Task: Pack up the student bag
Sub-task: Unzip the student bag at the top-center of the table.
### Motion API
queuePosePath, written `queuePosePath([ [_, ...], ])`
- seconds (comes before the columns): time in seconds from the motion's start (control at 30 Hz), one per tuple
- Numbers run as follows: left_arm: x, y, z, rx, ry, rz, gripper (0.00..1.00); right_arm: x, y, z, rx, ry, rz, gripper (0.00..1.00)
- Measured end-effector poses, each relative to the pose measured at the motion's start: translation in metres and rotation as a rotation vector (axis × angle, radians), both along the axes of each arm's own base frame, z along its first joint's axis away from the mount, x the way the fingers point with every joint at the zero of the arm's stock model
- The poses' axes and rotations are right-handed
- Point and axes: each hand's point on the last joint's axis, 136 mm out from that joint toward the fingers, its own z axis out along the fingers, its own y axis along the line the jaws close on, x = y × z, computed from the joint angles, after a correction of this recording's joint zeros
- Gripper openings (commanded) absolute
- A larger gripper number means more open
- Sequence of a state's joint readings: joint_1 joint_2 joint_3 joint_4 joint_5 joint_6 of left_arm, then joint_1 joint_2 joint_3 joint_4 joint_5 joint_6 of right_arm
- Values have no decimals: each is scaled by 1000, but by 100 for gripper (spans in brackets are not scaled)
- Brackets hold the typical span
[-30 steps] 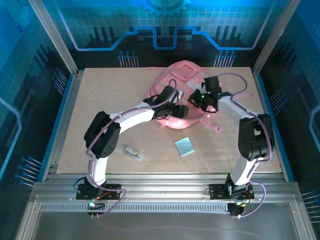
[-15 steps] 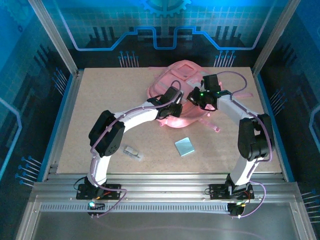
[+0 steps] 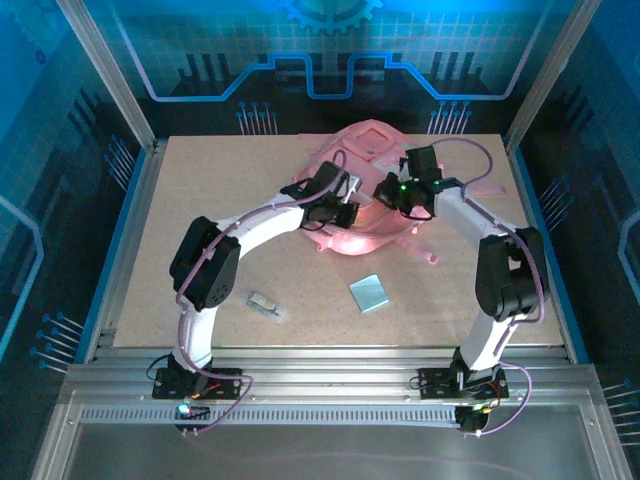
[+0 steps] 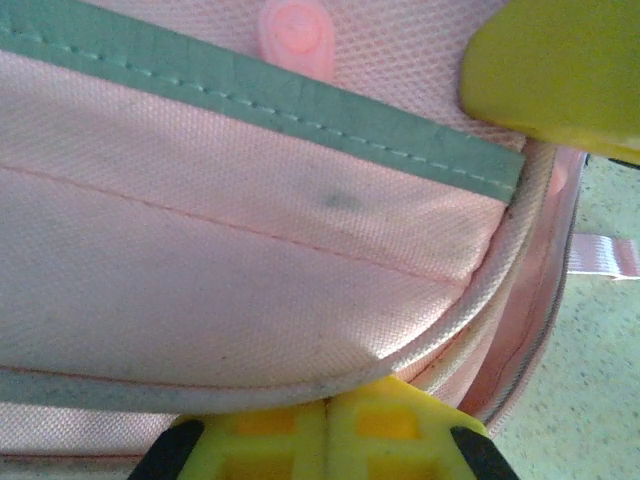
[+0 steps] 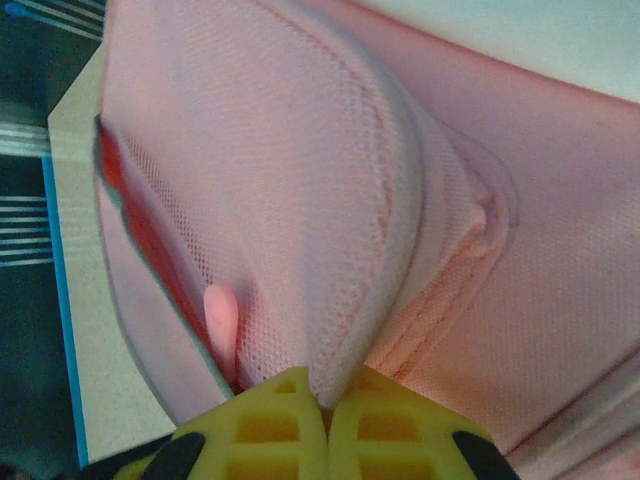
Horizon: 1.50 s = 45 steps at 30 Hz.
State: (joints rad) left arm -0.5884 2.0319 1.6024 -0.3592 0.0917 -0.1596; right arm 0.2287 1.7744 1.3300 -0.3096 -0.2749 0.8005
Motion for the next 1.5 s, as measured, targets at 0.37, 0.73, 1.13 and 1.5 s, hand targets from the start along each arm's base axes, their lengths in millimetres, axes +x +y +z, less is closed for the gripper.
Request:
queuePosePath([
  [0.37,12,49,0,72,42,-13,0,1,-1,3,-30,3,75,0],
  [0.73,26,74,-20,231,-58,57,0,0,-3,-8,-60,18,126,0],
  [1.13,-15,61,17,176,-111,16,0,38,-26,-18,-79,32,101,6],
  [1.5,-39,5,33,34,-31,-71,0,39,-42,1,-80,-20,-10,70],
])
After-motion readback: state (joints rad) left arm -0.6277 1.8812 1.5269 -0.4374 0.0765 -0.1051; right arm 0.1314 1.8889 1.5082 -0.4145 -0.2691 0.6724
